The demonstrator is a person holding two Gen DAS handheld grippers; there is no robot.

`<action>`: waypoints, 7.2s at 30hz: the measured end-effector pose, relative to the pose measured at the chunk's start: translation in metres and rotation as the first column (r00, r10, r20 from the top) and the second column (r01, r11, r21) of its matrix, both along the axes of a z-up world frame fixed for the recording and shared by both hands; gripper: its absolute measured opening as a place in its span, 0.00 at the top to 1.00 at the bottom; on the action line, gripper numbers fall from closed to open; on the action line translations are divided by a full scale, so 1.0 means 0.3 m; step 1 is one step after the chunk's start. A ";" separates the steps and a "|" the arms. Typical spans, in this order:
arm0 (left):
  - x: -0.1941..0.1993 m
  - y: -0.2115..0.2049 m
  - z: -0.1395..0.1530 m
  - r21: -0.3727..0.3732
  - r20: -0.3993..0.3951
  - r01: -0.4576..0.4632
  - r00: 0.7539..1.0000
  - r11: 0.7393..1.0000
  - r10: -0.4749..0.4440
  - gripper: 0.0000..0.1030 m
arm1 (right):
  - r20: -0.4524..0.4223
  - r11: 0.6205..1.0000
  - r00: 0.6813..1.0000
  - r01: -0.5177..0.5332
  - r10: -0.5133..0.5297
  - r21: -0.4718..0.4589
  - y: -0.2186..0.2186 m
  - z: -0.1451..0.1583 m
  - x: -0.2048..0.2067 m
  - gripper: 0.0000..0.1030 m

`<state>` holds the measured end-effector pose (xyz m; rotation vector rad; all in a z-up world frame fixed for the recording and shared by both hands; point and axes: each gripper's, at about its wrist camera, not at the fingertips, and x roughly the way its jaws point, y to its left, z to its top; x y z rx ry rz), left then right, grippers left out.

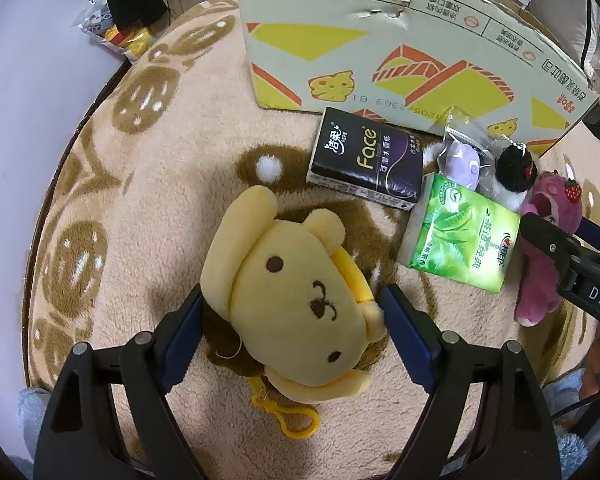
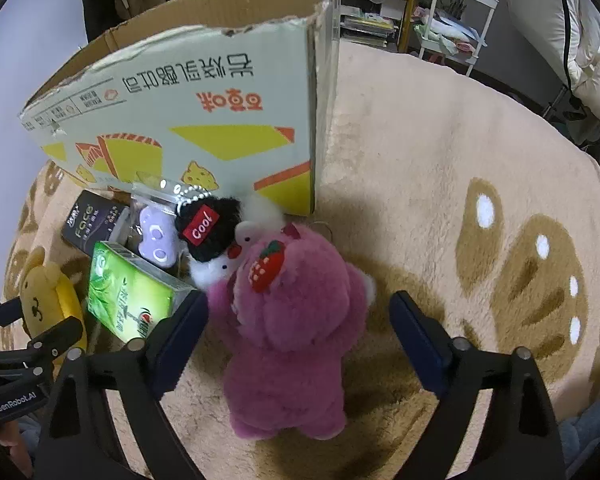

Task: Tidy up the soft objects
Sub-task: 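Close the left tool on the yellow dog while the right tool grasps the pink bear, then lift both held plush toys and carry them over the open box, then open both tools to drop the yellow dog and pink bear into the box, then move the left tool to the green tissue pack while the right tool approaches the white penguin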

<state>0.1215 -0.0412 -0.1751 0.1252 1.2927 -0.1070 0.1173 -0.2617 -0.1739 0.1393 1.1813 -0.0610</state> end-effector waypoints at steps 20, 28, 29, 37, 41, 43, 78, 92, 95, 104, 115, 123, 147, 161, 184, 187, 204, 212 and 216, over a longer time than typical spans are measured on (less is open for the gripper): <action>-0.010 0.006 0.007 -0.023 0.029 -0.007 1.000 1.000 0.007 0.25 | -0.007 0.999 1.000 -0.030 0.030 0.023 0.019 -0.008 -0.010 0.28; -0.028 0.008 0.036 -0.035 0.072 -0.015 0.997 0.999 0.018 0.32 | 0.028 1.000 0.999 -0.017 0.017 0.021 0.017 0.026 -0.027 0.30; -0.029 0.009 0.039 -0.038 0.077 -0.017 0.997 0.999 0.020 0.34 | 0.035 1.000 0.999 -0.011 0.011 0.023 0.015 0.033 -0.030 0.30; -0.036 0.036 0.050 -0.073 0.099 -0.036 0.994 0.997 0.043 0.49 | 0.079 1.000 0.997 -0.001 0.000 0.017 0.025 0.099 -0.059 0.30; -0.031 0.046 0.042 -0.085 0.102 -0.043 0.993 0.995 0.052 0.49 | 0.104 1.000 0.995 -0.008 0.006 0.015 0.042 0.132 -0.076 0.30; -0.030 0.052 0.045 -0.098 0.104 -0.053 0.993 0.994 0.063 0.50 | 0.114 1.000 0.993 -0.011 0.009 0.015 0.038 0.142 -0.079 0.30; -0.102 -0.048 0.601 -0.082 0.690 0.098 0.724 0.992 -0.015 0.50 | 0.595 0.993 0.799 0.025 -0.088 0.114 -0.026 0.569 -0.174 0.30; 0.006 -0.085 0.681 -0.052 0.768 0.114 0.640 0.992 -0.033 0.50 | 0.644 0.999 0.765 -0.008 -0.019 0.039 -0.041 0.635 -0.026 0.30; 0.020 -0.098 0.687 -0.020 0.779 0.119 0.624 0.993 -0.059 0.50 | 0.641 0.999 0.767 -0.014 -0.022 0.051 -0.051 0.623 0.001 0.30; 0.062 -0.109 0.630 -0.004 0.773 0.118 0.630 0.993 -0.072 0.50 | 0.654 0.998 0.756 -0.060 0.036 0.015 -0.015 0.602 0.063 0.29; 0.119 -0.173 0.496 0.040 0.716 0.171 0.683 0.985 -0.147 0.49 | 0.653 0.997 0.756 -0.076 0.045 0.020 -0.006 0.527 0.108 0.29; 0.148 -0.187 0.432 0.045 0.689 0.168 0.708 0.985 -0.153 0.45 | 0.628 0.993 0.777 -0.102 0.043 0.058 -0.012 0.482 0.135 0.29; 0.113 -0.103 0.449 -0.003 0.596 0.075 0.801 0.997 -0.059 0.12 | 0.580 0.992 0.814 -0.094 0.028 0.084 0.005 0.478 0.069 0.12; -0.024 -0.117 0.450 0.011 0.519 0.105 0.849 0.994 -0.096 0.12 | 0.534 0.995 0.845 -0.022 -0.033 0.097 -0.037 0.482 -0.057 0.00; -0.151 -0.119 0.352 -0.001 0.442 0.116 0.891 0.993 -0.104 0.12 | 0.407 0.994 0.912 0.019 -0.060 0.104 -0.052 0.402 -0.122 0.00; -0.146 -0.126 0.320 -0.006 0.426 0.120 0.899 0.993 -0.106 0.12 | 0.389 0.996 0.920 0.015 -0.049 0.091 -0.045 0.382 -0.111 0.00; -0.102 -0.179 0.222 -0.056 0.360 0.170 0.923 0.984 -0.139 0.12 | 0.306 0.996 0.952 0.003 -0.030 0.088 -0.035 0.291 -0.026 0.00; -0.076 -0.199 0.182 -0.067 0.342 0.163 0.930 0.984 -0.131 0.12 | 0.266 0.996 0.964 -0.009 -0.015 0.089 -0.025 0.245 0.011 0.00; -0.064 -0.211 0.157 -0.078 0.326 0.164 0.936 0.983 -0.131 0.12 | 0.240 0.996 0.971 -0.014 -0.007 0.089 -0.020 0.216 0.027 0.00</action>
